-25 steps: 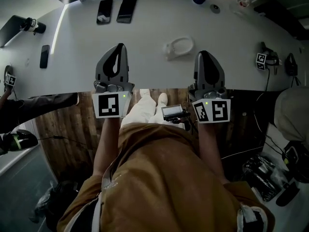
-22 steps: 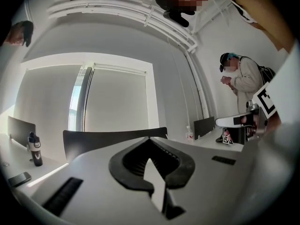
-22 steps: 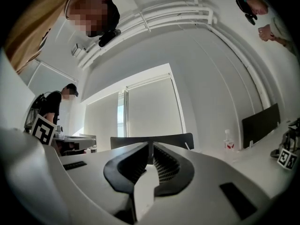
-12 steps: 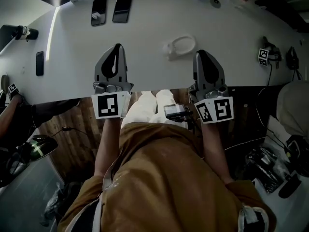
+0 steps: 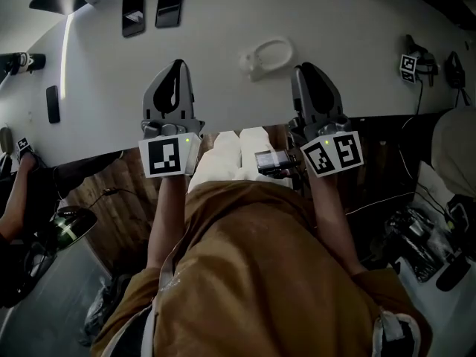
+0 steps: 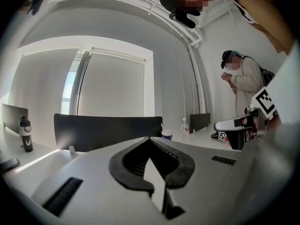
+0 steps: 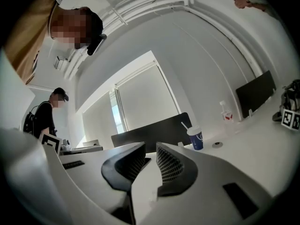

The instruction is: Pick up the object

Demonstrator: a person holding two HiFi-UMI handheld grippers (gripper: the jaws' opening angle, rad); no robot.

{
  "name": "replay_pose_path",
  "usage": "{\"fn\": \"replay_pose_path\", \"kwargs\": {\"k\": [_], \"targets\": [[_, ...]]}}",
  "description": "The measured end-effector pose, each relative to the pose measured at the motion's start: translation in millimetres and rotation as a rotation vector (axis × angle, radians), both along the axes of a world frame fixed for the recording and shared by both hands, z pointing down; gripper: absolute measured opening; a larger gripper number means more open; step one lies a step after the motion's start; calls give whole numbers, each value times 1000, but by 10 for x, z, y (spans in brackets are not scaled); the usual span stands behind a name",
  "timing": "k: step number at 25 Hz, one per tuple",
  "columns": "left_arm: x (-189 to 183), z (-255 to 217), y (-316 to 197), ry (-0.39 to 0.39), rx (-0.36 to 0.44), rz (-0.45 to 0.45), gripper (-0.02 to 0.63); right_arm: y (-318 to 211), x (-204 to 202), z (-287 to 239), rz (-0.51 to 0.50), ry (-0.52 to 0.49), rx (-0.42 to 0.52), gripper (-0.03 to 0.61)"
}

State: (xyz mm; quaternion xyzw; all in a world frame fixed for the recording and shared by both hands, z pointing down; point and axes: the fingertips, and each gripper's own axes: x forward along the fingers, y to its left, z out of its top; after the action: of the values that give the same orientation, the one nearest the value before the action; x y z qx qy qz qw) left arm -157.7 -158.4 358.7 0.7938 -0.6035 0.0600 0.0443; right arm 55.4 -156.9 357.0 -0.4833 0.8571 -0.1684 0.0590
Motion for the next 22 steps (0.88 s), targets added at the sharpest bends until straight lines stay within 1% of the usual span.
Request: {"fn": "replay_pose_path", "kwargs": {"k": [3,6,7,8,10,12,16,17,22], "targets": [[72,27,-27,-7,-6,13,-6,-21,96,105,18,-37,-41,52],[133,33,-62,-9,-9,22,-5,-36,155,250,25,-52,-89,54],[148,32,-73,-7,-10,24,-5,-44,145,329,13,-61,-119,78],[160,29,-82,-5,-10,25,-6,-52,127,415,-1,-73,-151,134],[177,21,-96,-5,-8,27,-5,-66,96,582,-17,-110,-215,157],[180,22,-101,-8,-9,26,-5,-72,89,744,-11,-165,-284,202],[154,58,-118,-10,-25,14,-5,-92,154,1082,49,-313,-440,215],[145,66,-123,-7,-29,10,-5,-98,169,1158,61,-343,-470,245],[143,99,-145,-6,-43,2,-5,-122,264,1469,130,-469,-573,246]]}}
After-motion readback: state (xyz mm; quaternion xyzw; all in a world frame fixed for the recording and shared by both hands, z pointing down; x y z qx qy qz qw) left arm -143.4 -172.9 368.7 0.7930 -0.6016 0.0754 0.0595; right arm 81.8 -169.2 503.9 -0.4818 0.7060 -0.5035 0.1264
